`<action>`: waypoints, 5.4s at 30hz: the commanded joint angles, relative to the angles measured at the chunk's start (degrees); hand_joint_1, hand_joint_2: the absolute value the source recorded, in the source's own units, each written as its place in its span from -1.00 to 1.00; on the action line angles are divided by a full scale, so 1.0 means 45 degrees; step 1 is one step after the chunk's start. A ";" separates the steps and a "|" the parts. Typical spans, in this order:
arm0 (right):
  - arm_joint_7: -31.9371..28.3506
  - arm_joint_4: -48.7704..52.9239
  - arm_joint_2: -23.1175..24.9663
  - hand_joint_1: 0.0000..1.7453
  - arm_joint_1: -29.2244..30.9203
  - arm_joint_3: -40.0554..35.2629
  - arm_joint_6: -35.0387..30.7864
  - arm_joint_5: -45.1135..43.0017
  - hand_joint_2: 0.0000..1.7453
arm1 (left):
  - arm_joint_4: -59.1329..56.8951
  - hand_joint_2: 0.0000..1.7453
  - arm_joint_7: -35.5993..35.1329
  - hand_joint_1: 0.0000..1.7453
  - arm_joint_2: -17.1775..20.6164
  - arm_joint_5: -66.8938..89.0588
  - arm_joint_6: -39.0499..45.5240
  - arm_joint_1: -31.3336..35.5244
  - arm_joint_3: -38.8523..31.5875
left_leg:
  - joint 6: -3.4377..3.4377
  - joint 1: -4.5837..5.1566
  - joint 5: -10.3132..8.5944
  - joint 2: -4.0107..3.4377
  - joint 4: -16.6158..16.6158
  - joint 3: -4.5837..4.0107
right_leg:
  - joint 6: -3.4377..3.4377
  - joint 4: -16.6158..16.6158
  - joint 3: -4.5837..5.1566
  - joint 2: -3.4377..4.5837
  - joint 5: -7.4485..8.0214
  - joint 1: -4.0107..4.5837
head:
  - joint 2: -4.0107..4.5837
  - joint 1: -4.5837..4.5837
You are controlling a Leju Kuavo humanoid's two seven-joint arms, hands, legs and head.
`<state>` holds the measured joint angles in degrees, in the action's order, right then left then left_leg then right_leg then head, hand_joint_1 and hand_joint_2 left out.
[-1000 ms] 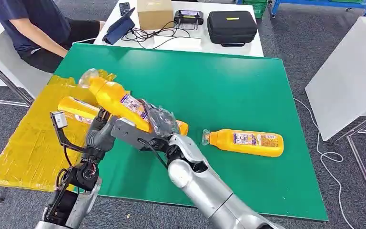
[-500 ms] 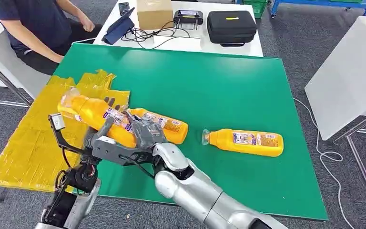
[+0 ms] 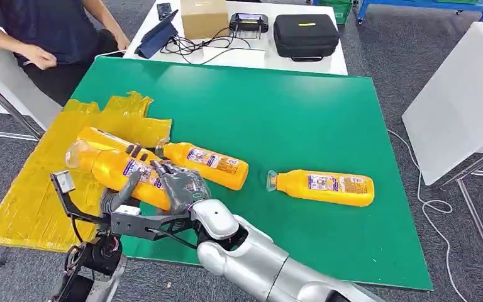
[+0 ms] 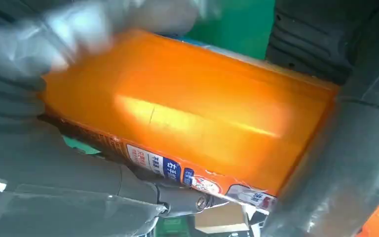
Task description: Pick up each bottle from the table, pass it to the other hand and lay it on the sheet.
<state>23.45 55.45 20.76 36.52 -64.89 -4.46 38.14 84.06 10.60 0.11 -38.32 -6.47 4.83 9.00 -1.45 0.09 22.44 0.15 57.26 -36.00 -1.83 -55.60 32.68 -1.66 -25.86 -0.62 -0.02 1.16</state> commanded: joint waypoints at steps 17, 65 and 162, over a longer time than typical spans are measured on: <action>-0.0761 -0.1471 -0.0170 -1.00 0.0447 -0.0447 -0.0093 -0.1572 -1.00 | -0.0860 1.00 0.0532 1.00 -0.0112 0.0820 0.0352 0.1541 -0.1124 | 0.0022 -0.0019 0.0003 0.0059 -0.0010 0.0054 | 0.0016 0.0021 -0.0079 -0.0037 -0.0022 0.0015 | 0.0000 0.0000; -0.1959 0.3833 -0.1891 -1.00 -0.2643 0.5963 0.0676 0.0962 -1.00 | -1.0537 1.00 -0.0078 1.00 0.1049 2.7632 1.0327 0.3383 -0.1968 | 0.0021 -0.0014 0.0023 0.0027 -0.0005 0.0075 | 0.0012 0.0019 -0.0094 0.0006 -0.0027 0.0010 | 0.0000 0.0000; -0.0403 -0.9408 -0.0325 -1.00 0.2692 0.4438 0.1422 0.1130 1.00 | 0.0969 -1.00 0.6533 -1.00 0.0525 0.9780 0.9736 0.2436 0.1518 | 0.0003 -0.0008 -0.0013 0.0029 0.0002 0.0029 | -0.0006 0.0007 -0.0057 -0.0011 0.0006 0.0008 | -0.0005 0.0000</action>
<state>20.39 20.76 20.39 47.12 -43.43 -0.35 43.21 85.53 40.15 1.16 6.51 37.31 14.44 11.80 -1.49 0.10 22.35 0.19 57.28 -35.97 -1.90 -55.62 32.59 -1.69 -25.78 -0.62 -0.04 1.16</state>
